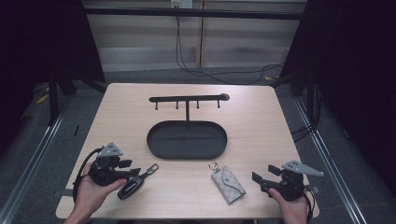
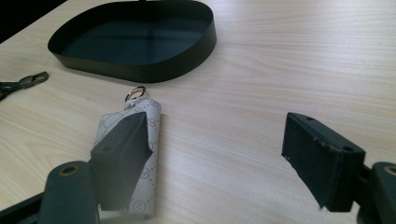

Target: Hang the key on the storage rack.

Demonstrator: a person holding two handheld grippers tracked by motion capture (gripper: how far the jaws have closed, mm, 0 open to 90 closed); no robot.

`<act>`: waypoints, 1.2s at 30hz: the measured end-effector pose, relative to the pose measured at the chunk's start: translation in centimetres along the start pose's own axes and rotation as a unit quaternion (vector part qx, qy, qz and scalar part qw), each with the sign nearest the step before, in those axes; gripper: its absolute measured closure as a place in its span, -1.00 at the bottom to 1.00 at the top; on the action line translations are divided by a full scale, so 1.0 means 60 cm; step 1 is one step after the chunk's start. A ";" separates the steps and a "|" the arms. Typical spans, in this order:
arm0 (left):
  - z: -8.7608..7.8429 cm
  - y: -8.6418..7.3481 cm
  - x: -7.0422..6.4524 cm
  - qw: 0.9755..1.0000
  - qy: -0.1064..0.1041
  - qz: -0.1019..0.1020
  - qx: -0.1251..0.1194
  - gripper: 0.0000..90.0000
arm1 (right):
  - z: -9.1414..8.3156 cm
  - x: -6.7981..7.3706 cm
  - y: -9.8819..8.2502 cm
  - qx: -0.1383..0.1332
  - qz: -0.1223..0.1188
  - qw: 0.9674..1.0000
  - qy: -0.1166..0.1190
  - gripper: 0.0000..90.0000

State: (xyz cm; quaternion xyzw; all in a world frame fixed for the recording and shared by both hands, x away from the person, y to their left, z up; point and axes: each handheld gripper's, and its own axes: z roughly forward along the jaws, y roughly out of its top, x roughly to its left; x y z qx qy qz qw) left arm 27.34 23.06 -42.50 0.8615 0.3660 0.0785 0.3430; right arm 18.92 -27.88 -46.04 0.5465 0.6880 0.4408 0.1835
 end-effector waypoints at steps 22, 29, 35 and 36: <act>0.057 0.063 0.013 0.992 -0.011 0.037 0.120 0.25 | 0.002 -0.001 0.000 0.002 -0.001 1.000 0.001 -0.49; 0.078 0.070 0.016 0.987 -0.031 0.037 0.152 0.29 | 0.002 -0.001 0.000 0.003 0.000 1.000 0.001 -0.49; 0.096 0.079 0.012 0.982 -0.027 0.047 0.179 0.35 | 0.002 -0.001 0.000 0.004 0.000 1.000 0.001 -0.49; 0.099 0.081 0.011 0.982 -0.026 0.048 0.180 0.35 | 0.002 -0.001 0.000 0.003 0.000 1.000 0.001 -0.49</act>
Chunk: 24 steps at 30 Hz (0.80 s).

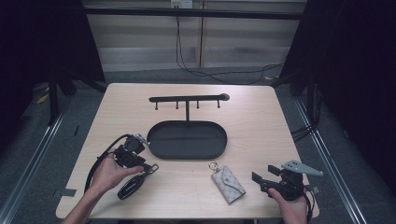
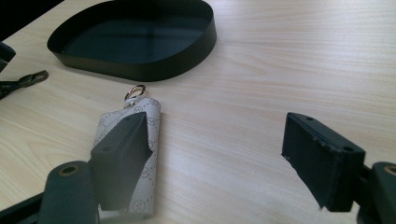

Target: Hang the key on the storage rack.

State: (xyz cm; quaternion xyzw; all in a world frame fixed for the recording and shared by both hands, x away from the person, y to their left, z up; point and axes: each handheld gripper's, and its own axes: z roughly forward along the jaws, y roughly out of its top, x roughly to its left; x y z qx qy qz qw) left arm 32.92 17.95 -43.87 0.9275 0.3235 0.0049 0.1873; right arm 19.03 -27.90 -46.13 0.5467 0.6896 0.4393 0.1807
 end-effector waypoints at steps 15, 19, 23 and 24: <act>0.035 0.013 -0.003 0.999 -0.009 0.024 0.045 0.45 | 0.000 0.000 0.000 0.000 0.000 1.000 0.002 -0.49; 0.041 0.014 -0.005 0.998 -0.008 0.026 0.052 0.45 | 0.000 0.000 0.000 0.001 0.000 1.000 0.001 -0.49; 0.049 0.016 -0.006 0.998 -0.006 0.027 0.065 0.46 | 0.000 0.000 0.000 0.000 0.000 1.000 0.002 -0.49; 0.050 0.016 -0.006 0.998 -0.005 0.028 0.065 0.46 | 0.000 0.000 0.000 0.000 0.000 1.000 0.002 -0.49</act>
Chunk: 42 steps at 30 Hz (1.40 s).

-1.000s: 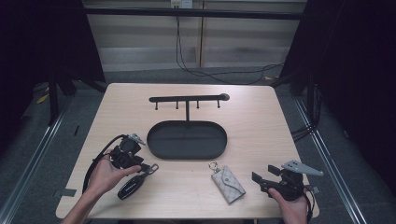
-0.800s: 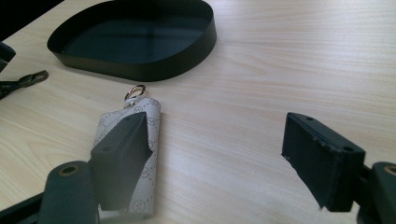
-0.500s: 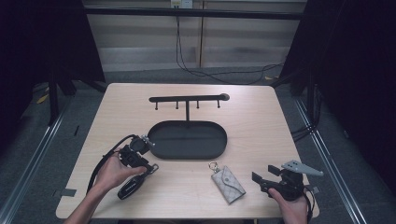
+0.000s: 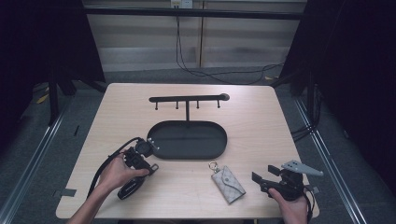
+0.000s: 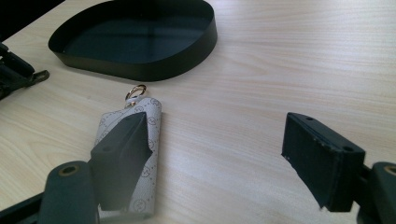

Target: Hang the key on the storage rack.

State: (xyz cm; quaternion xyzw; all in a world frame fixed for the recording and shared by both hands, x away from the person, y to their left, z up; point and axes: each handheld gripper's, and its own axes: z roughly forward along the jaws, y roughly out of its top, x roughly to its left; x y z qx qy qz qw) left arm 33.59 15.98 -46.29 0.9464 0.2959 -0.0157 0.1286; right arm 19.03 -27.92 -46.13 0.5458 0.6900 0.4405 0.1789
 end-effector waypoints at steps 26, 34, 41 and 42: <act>0.007 0.032 -0.002 0.997 0.012 -0.016 0.071 0.57 | 0.001 -0.002 0.000 0.000 0.004 1.000 0.003 -0.49; -0.029 0.030 0.005 0.998 -0.002 -0.020 0.053 0.57 | 0.001 -0.002 0.000 -0.001 0.005 1.000 0.003 -0.49; -0.066 0.026 0.016 0.999 0.014 -0.041 0.027 0.57 | 0.001 -0.002 0.000 0.000 0.006 1.000 0.003 -0.49; -0.070 0.026 0.018 0.999 0.014 -0.038 0.026 0.57 | 0.001 -0.002 0.000 0.000 0.006 1.000 0.003 -0.49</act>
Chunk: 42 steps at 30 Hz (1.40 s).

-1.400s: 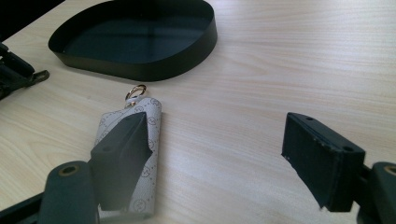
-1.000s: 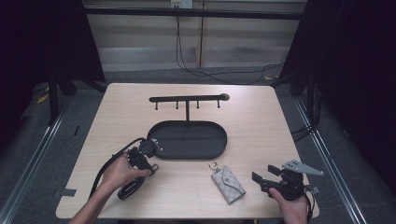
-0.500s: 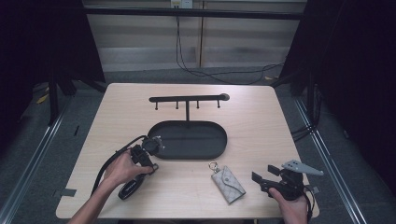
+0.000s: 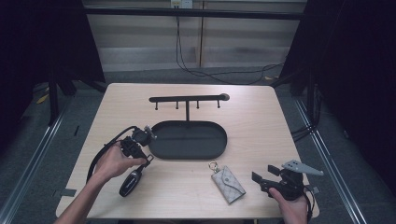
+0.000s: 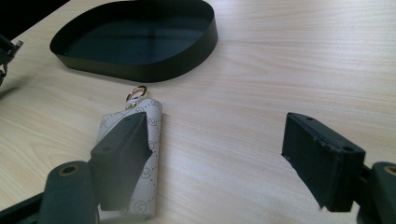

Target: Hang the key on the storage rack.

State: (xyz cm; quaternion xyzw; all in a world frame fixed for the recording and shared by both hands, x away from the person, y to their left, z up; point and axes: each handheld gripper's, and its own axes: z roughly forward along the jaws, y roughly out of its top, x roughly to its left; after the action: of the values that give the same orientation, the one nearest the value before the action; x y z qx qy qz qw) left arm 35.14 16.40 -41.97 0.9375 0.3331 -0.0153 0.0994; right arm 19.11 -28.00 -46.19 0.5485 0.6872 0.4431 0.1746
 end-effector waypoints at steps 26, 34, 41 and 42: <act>-0.090 0.000 0.002 0.999 0.021 0.003 -0.027 0.57 | 0.000 -0.001 0.000 -0.001 0.003 1.000 -0.003 -0.49; -0.106 0.003 0.017 1.000 0.014 -0.014 -0.024 0.57 | 0.000 -0.001 0.000 0.000 0.003 1.000 -0.003 -0.49; -0.127 0.009 0.017 0.999 0.024 -0.017 -0.017 0.57 | 0.000 -0.001 0.000 0.000 0.003 1.000 -0.004 -0.49; -0.130 0.010 0.016 0.999 0.025 -0.019 -0.018 0.57 | 0.000 -0.001 0.000 0.000 0.003 1.000 -0.003 -0.49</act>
State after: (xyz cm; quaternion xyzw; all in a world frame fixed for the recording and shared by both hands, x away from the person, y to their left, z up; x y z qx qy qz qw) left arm 36.00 18.07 -34.34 0.9291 0.3535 0.0120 0.1077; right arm 19.12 -28.08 -46.21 0.5525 0.6847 0.4418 0.1754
